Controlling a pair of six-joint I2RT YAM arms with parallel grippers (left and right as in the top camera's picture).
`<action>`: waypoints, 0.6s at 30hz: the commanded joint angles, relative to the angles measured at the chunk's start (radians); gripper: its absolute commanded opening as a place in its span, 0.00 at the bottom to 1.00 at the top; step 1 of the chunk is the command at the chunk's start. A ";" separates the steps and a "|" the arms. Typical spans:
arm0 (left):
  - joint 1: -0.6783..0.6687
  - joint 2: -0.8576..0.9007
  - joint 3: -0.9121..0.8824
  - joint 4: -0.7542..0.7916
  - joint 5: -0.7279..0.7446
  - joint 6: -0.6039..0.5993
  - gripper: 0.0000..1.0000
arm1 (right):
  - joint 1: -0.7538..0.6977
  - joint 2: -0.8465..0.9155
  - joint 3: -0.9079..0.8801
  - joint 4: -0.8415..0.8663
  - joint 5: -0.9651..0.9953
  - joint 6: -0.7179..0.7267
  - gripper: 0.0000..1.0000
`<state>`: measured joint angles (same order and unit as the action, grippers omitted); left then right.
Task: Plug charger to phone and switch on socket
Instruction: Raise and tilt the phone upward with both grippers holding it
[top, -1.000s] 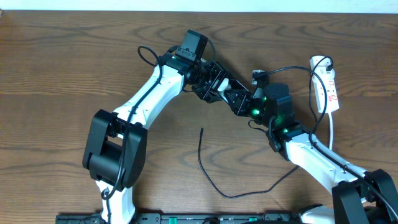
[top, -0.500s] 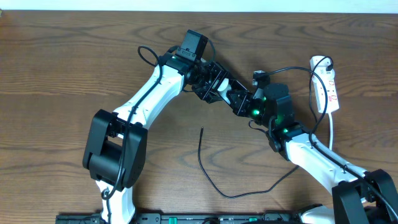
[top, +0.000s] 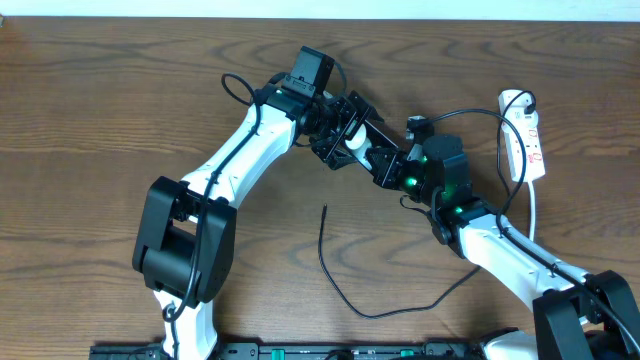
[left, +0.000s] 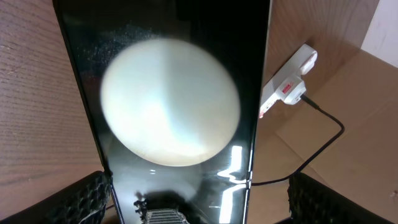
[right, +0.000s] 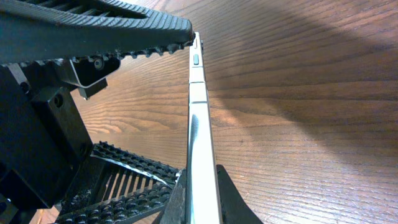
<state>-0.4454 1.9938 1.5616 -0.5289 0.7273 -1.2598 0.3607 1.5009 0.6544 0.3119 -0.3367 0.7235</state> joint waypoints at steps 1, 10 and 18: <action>0.004 -0.024 0.019 -0.004 0.018 0.009 0.91 | -0.023 -0.001 0.013 0.014 -0.002 -0.006 0.01; 0.055 -0.026 0.019 0.166 0.304 0.105 0.91 | -0.108 -0.001 0.013 0.056 -0.003 0.145 0.01; 0.118 -0.026 0.019 0.443 0.494 0.114 0.91 | -0.146 -0.001 0.013 0.231 -0.122 0.526 0.01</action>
<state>-0.3553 1.9934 1.5623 -0.1390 1.1027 -1.1751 0.2241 1.5028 0.6540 0.4786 -0.3740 1.0416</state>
